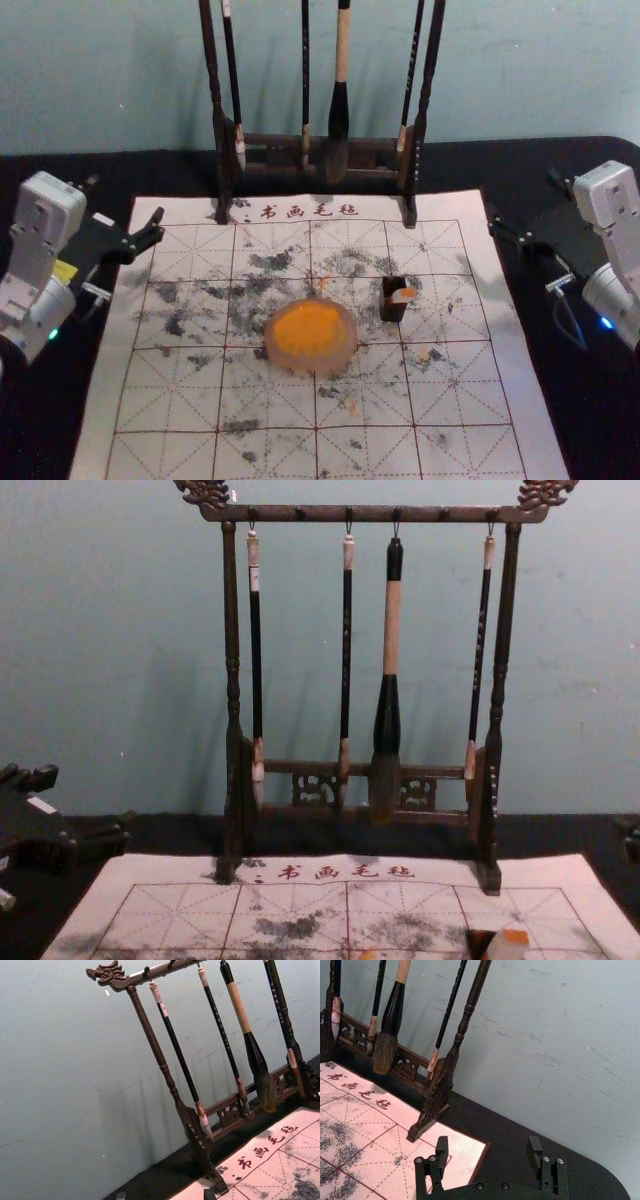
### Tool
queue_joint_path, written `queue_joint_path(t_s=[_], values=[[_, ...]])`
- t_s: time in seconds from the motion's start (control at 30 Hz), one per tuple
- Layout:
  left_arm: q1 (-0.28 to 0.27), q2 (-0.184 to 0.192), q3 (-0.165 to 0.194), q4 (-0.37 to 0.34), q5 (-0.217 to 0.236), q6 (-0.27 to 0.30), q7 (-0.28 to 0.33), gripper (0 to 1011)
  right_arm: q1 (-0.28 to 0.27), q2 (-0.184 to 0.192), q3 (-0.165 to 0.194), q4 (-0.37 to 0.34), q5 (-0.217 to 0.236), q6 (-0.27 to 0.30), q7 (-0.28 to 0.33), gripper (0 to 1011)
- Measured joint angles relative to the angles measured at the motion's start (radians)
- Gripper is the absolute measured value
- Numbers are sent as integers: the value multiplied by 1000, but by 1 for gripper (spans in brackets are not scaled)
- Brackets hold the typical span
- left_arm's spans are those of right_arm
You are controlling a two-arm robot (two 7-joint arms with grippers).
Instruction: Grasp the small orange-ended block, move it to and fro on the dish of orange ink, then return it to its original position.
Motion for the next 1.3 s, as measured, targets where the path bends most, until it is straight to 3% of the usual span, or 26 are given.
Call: queue_joint_path(t_s=[1.3], values=[[0,0,0,0,0,0,0,1001,0,0,0,0,0,0,0,1000]])
